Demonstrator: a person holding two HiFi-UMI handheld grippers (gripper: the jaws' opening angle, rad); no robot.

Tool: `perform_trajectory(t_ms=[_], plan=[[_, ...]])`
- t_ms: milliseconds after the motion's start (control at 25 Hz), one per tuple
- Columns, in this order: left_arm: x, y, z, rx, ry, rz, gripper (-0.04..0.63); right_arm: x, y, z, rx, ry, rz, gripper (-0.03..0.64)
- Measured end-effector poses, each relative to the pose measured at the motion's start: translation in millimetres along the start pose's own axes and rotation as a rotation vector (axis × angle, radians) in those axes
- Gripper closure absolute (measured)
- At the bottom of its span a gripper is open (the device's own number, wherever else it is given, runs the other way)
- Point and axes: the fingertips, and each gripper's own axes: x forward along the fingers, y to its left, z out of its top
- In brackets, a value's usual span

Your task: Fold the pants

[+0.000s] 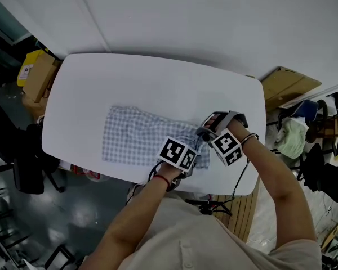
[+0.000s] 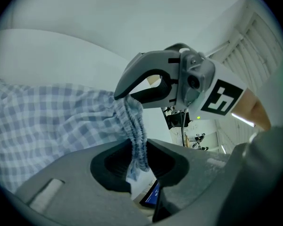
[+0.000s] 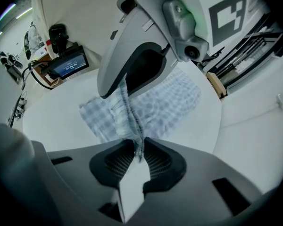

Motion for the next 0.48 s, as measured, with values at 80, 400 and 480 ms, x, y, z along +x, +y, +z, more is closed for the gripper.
perform_trajectory(t_ms=[80,400,480], plan=[[4.9,-0.8,-0.4,0.003,-0.002,0.000,0.508,1.7,3.3,-1.9,0.000,0.003,0.000,0.545],[24.2,-16.4,-7.8,0.003,-0.026,-0.083,0.403,-4.3,11.0,-18.6,0.099,-0.012,-0.018,0.487],[29.3,-26.0,-9.3,0.017,-0.035,-0.114,0.368,-11.0,14.5,-31.0,0.134,0.008,-0.018,0.476]])
